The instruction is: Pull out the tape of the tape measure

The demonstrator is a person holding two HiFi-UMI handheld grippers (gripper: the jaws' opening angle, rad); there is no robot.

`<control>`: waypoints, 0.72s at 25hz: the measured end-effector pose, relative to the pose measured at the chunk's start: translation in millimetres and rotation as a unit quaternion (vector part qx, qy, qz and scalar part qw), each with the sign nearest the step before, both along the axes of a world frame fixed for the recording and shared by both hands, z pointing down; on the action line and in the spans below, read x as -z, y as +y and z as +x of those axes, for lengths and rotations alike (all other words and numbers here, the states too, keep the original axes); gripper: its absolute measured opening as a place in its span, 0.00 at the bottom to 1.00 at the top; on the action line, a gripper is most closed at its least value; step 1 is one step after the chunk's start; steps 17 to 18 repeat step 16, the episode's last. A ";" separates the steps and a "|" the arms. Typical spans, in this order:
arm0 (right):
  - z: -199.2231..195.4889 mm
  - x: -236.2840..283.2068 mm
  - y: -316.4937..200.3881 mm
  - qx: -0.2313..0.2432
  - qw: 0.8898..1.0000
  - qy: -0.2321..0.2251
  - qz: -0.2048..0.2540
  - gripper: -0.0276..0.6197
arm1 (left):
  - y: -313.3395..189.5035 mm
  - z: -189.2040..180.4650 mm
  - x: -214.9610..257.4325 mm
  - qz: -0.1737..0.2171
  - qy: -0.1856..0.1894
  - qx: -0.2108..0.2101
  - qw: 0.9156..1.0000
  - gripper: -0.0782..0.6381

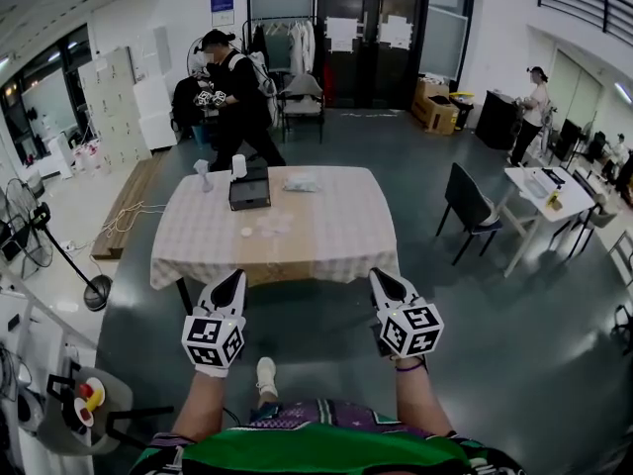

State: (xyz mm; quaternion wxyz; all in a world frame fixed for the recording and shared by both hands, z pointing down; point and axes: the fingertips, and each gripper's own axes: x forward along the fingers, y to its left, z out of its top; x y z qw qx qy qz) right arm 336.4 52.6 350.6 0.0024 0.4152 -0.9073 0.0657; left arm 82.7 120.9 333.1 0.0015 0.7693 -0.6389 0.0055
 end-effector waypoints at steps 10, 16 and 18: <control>-2.8 -4.2 -5.6 0.001 1.000 0.005 -0.006 0.05 | 1.4 -8.6 -5.4 -0.002 0.008 0.010 1.000 0.14; -4.6 -3.8 -10.2 0.006 1.000 0.010 -0.005 0.05 | -2.8 -6.5 -3.9 -0.002 0.009 0.012 1.000 0.14; -4.6 -3.8 -10.2 0.006 1.000 0.010 -0.005 0.05 | -2.8 -6.5 -3.9 -0.002 0.009 0.012 1.000 0.14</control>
